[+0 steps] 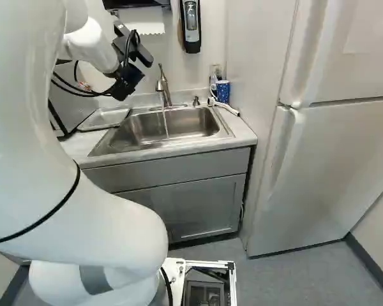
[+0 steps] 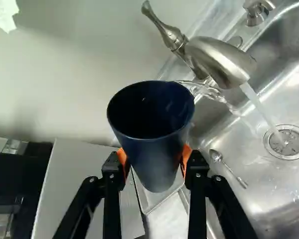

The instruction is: Rinse the cup and place it in the tray

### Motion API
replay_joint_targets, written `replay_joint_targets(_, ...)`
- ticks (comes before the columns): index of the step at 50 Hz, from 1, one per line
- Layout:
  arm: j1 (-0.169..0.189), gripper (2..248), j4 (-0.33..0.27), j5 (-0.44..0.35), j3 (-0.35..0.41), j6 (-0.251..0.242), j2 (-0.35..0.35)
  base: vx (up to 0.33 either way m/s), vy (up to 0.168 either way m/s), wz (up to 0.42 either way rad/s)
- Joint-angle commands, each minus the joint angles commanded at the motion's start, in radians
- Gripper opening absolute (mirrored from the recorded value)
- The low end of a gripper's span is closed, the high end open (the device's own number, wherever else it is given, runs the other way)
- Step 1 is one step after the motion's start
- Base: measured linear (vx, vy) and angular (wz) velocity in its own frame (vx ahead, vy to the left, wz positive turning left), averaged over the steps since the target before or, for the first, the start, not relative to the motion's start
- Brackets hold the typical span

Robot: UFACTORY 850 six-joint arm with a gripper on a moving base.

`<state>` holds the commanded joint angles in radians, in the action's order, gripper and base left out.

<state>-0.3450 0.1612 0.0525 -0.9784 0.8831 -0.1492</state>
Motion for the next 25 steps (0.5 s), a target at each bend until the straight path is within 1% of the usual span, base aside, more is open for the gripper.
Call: replay_joint_targets(25, 0.000, 121, 0.000, 0.000, 0.000, 0.263, 0.000, 0.000, 0.000, 0.000)
